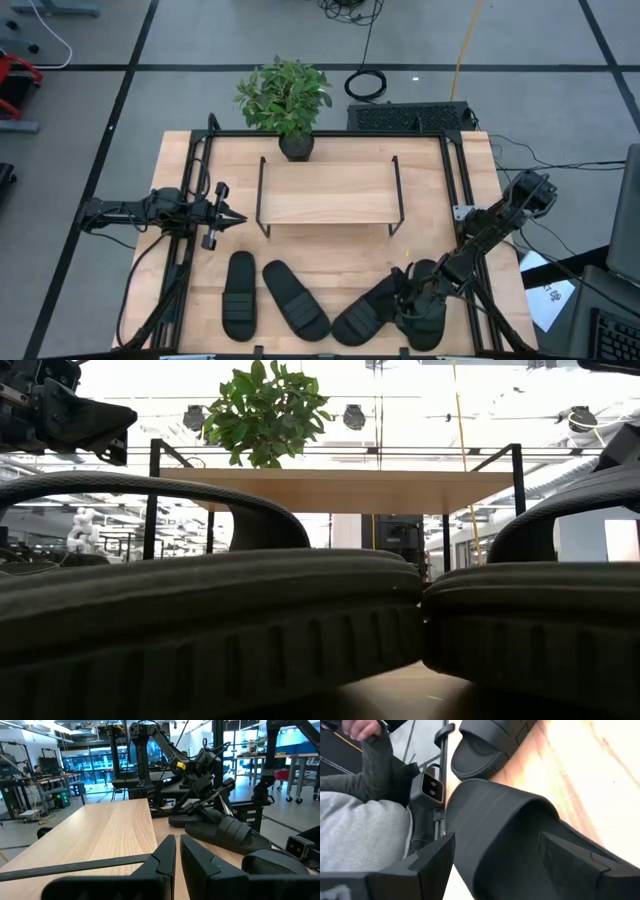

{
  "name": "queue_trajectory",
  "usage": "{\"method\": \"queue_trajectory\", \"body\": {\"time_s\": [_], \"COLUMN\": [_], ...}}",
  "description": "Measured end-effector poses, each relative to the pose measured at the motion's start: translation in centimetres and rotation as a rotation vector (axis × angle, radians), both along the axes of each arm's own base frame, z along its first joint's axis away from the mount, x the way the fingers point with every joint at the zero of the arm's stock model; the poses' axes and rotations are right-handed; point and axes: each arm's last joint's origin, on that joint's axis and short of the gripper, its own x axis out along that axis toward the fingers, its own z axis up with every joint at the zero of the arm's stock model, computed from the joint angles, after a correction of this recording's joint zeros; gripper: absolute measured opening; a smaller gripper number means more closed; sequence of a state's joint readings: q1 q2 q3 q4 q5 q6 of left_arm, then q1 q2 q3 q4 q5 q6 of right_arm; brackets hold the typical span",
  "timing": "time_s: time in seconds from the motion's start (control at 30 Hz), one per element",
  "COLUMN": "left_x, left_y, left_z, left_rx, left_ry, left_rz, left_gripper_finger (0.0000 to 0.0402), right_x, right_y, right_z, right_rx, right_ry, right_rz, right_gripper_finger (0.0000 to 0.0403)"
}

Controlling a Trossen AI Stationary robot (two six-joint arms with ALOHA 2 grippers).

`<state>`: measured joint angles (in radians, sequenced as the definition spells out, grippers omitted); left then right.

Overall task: Pick and place slides into the shelf
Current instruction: Put the middle right black slide on the shelf

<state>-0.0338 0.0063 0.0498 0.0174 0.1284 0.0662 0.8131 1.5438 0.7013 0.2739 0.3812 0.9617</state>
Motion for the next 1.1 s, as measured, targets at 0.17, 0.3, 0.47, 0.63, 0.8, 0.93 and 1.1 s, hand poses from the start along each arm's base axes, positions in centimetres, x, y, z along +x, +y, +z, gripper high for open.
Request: {"method": "queue_trajectory", "body": {"time_s": [0.17,0.3,0.47,0.63,0.8,0.93,1.1], "left_x": [0.0,0.0,0.0,0.0,0.0,0.0,0.0], "left_y": [0.0,0.0,0.0,0.0,0.0,0.0,0.0], "left_z": [0.0,0.0,0.0,0.0,0.0,0.0,0.0], "left_rx": [0.0,0.0,0.0,0.0,0.0,0.0,0.003], "left_ry": [0.0,0.0,-0.001,0.0,-0.001,-0.001,-0.001], "left_rz": [0.0,0.0,0.0,0.0,0.0,0.0,0.0], "left_gripper_finger": [0.0033,0.0033,0.0033,0.0033,0.0033,0.0033,0.0033], "right_x": [-0.1,0.1,0.5,0.9,1.2,1.4,1.6], "right_y": [0.3,0.5,1.0,1.2,0.8,0.6,0.6], "right_z": [-0.7,-1.5,-2.2,-2.8,-2.6,-2.5,-2.3], "right_rx": [-0.017,-0.028,-0.006,0.0,-0.012,-0.014,-0.03], "right_ry": [0.022,0.038,0.019,0.004,-0.01,-0.018,-0.053], "right_rz": [0.023,0.027,0.051,0.057,0.042,0.027,0.043], "right_gripper_finger": [0.0279,0.0279,0.0279,0.0279,0.0263,0.0211,0.0098]}}
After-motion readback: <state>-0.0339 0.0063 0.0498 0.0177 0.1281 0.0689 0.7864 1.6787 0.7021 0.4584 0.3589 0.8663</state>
